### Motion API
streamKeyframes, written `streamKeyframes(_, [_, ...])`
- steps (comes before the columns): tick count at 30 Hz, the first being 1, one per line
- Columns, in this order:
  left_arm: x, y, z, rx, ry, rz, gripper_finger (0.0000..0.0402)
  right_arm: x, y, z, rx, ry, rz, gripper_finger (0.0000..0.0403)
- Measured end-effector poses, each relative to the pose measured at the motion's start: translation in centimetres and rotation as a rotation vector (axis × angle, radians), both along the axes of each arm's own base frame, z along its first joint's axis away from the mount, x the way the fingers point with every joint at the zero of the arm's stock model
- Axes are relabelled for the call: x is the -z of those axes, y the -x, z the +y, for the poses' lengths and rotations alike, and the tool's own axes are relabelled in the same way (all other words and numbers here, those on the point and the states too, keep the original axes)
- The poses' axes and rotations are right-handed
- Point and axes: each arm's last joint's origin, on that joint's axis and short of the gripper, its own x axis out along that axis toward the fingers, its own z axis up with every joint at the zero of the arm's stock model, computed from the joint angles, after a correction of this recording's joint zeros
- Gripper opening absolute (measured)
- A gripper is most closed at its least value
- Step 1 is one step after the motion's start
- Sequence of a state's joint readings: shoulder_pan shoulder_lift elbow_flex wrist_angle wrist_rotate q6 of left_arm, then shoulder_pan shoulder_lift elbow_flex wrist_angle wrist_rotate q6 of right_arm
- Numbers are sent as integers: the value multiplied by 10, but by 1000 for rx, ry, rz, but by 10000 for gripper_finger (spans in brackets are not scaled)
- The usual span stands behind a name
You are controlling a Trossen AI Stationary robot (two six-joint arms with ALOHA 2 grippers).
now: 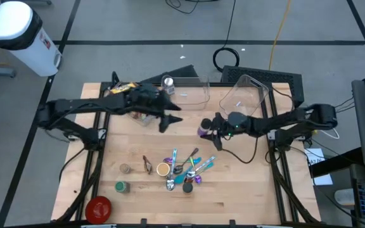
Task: Pick & Place Food Item
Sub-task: Put the purple seasoning bottle into the middle transparent bin
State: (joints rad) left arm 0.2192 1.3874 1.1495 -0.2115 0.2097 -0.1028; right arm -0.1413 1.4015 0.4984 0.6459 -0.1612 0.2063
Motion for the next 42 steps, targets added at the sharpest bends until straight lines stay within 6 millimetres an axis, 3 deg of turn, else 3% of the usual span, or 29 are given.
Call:
streamKeyframes(7, [15,-56,-16,125,-82,65,255,22,-10,12,-43,54,48,166])
streamKeyframes(13, [44,-83,-28,130,-118,148,255,22,-12,16,-64,74,14,166])
streamKeyframes(19, [68,-96,-32,121,-128,203,255,21,-13,16,-62,77,-1,167])
streamKeyframes(25, [79,-109,-31,111,-138,148,255,21,-13,16,-54,79,7,167])
streamKeyframes(42, [79,-114,-30,100,-146,95,255,23,-12,16,-43,85,29,167])
